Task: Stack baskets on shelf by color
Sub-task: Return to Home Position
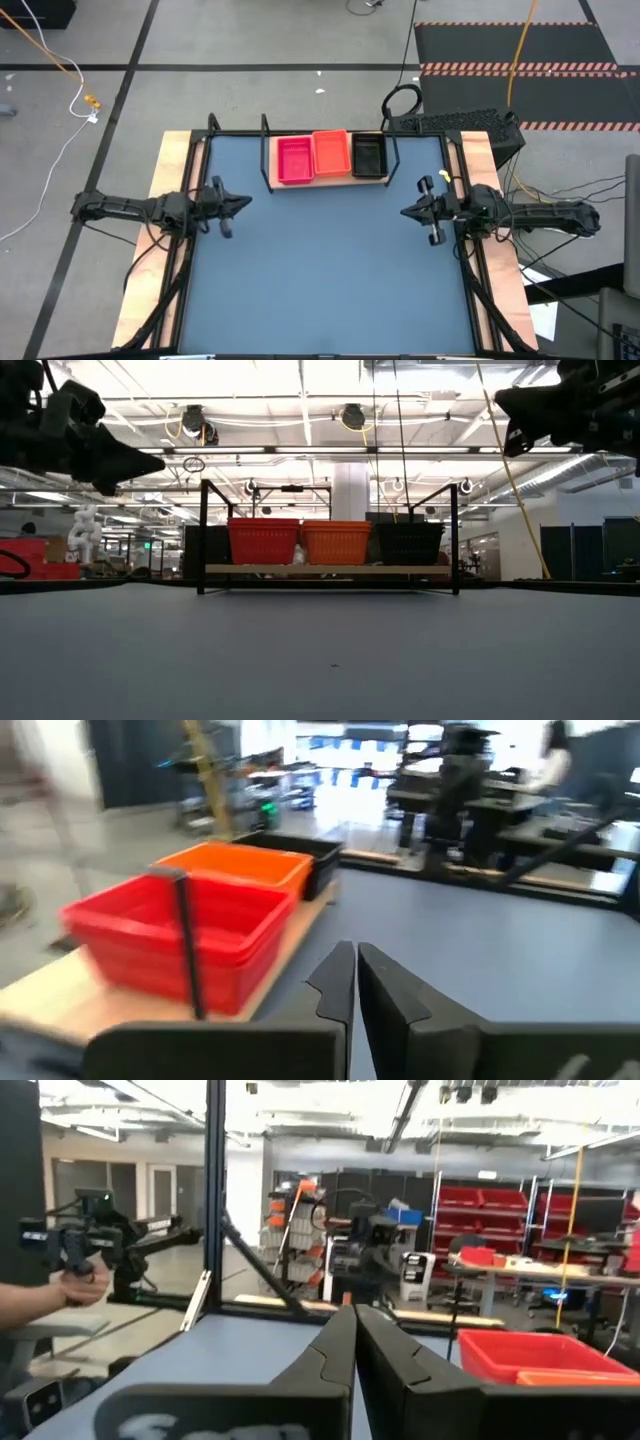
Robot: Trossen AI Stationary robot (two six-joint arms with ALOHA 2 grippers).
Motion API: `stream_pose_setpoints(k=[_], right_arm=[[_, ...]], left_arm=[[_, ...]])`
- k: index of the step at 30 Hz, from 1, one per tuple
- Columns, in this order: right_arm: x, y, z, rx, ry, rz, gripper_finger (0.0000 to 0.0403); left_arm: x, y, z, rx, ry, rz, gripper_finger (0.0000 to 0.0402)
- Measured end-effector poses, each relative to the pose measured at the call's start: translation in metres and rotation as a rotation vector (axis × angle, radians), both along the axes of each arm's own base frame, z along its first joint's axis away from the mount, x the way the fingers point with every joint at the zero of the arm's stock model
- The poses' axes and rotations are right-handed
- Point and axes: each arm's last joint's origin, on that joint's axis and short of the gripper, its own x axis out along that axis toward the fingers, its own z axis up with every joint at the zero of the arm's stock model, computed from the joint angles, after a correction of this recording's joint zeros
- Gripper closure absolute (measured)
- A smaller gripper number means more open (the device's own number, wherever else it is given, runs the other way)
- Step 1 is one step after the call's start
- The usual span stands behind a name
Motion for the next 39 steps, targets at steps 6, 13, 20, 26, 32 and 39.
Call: stream_pose_setpoints(k=[6, 13, 20, 26, 32, 39], right_arm=[[0.000, -0.001, 0.000, 0.001, 0.001, -0.011, 0.0399], [0.002, -0.002, -0.009, 0.037, 0.093, -0.033, 0.0399], [0.002, -0.002, -0.010, -0.034, 0.093, -0.045, 0.0399], [0.001, -0.002, -0.007, -0.042, 0.065, -0.046, 0.0399], [0.002, -0.003, -0.009, -0.114, 0.080, -0.074, 0.0399], [0.001, -0.004, -0.004, -0.112, 0.025, -0.141, 0.0399]], left_arm=[[0.000, -0.001, 0.007, 0.050, -0.057, -0.048, 0.0394], [0.000, -0.003, 0.005, 0.070, -0.029, -0.067, 0.0383], [-0.001, -0.004, 0.004, 0.162, -0.002, -0.077, 0.0365], [-0.002, -0.005, 0.005, 0.153, -0.022, -0.092, 0.0365], [-0.002, -0.007, 0.004, 0.190, -0.002, -0.110, 0.0364], [-0.002, -0.007, 0.005, 0.198, -0.014, -0.109, 0.0364]])
